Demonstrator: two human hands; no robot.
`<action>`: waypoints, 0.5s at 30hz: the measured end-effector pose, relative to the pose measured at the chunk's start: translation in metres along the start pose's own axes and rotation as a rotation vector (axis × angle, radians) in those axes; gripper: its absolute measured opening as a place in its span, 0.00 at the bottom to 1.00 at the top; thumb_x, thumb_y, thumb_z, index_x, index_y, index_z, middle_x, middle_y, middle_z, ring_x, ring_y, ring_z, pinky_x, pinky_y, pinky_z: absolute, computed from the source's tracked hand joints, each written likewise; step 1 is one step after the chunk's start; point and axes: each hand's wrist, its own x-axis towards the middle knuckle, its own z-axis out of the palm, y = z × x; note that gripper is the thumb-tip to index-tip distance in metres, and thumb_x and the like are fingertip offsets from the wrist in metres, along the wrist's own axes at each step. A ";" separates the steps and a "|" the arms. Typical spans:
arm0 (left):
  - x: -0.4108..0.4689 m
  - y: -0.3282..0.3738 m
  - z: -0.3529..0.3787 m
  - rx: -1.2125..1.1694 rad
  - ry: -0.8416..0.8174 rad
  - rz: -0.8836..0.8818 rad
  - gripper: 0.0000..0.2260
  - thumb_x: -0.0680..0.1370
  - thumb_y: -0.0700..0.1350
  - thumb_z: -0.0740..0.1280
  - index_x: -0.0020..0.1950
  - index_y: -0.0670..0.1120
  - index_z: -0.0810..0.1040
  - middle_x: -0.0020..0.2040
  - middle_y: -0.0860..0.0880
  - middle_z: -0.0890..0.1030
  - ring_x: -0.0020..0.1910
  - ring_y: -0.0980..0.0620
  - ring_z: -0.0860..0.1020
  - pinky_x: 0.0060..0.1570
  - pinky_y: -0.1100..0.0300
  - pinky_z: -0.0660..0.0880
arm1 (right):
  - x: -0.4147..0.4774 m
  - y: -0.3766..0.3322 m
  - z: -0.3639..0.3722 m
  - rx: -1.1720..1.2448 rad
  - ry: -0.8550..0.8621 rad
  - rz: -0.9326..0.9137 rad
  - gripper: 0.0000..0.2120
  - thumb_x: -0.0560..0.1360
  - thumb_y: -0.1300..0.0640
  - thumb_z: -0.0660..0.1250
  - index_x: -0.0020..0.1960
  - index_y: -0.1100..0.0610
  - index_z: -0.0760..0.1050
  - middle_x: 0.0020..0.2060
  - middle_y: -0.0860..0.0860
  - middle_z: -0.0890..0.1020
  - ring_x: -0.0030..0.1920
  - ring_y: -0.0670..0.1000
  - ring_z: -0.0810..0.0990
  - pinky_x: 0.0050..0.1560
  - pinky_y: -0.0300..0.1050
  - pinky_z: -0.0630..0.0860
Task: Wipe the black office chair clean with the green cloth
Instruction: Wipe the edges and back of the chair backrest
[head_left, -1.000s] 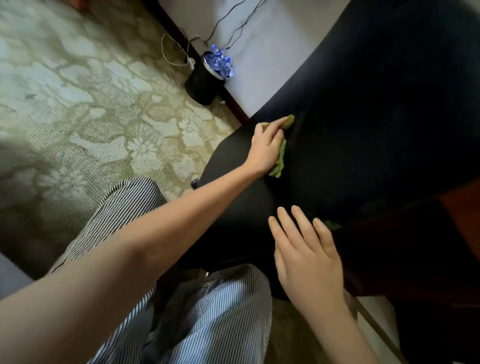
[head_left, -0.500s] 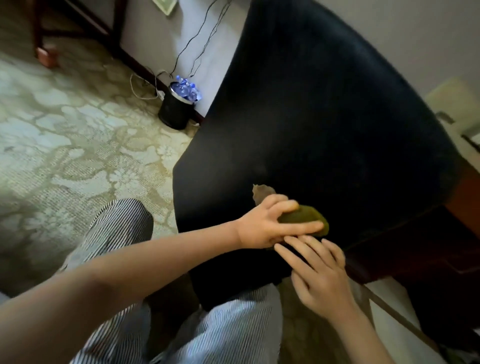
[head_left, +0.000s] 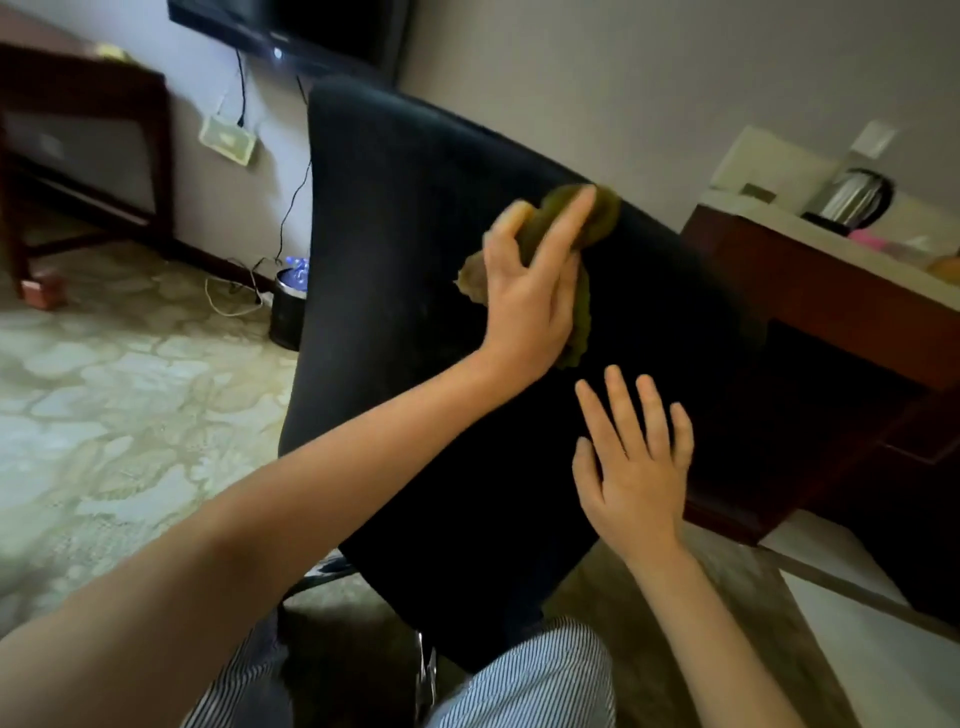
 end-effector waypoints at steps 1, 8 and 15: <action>-0.005 0.012 0.008 -0.014 -0.016 0.098 0.18 0.76 0.38 0.62 0.64 0.50 0.69 0.56 0.48 0.61 0.55 0.49 0.64 0.64 0.71 0.54 | 0.000 0.004 0.001 0.033 0.008 0.032 0.23 0.76 0.56 0.57 0.70 0.54 0.63 0.69 0.53 0.68 0.69 0.56 0.64 0.73 0.47 0.47; -0.070 -0.016 0.034 0.164 -0.379 0.856 0.17 0.76 0.43 0.65 0.64 0.49 0.69 0.59 0.45 0.66 0.53 0.47 0.69 0.53 0.55 0.67 | -0.036 0.037 0.007 0.157 0.073 0.163 0.20 0.74 0.62 0.58 0.65 0.60 0.63 0.62 0.56 0.68 0.67 0.59 0.64 0.72 0.52 0.52; -0.046 -0.079 -0.017 0.379 -0.521 1.204 0.22 0.77 0.41 0.60 0.70 0.52 0.63 0.56 0.46 0.68 0.50 0.47 0.70 0.49 0.54 0.71 | -0.028 0.042 0.005 0.035 -0.098 0.097 0.25 0.74 0.57 0.56 0.71 0.53 0.62 0.69 0.57 0.62 0.70 0.59 0.59 0.72 0.55 0.47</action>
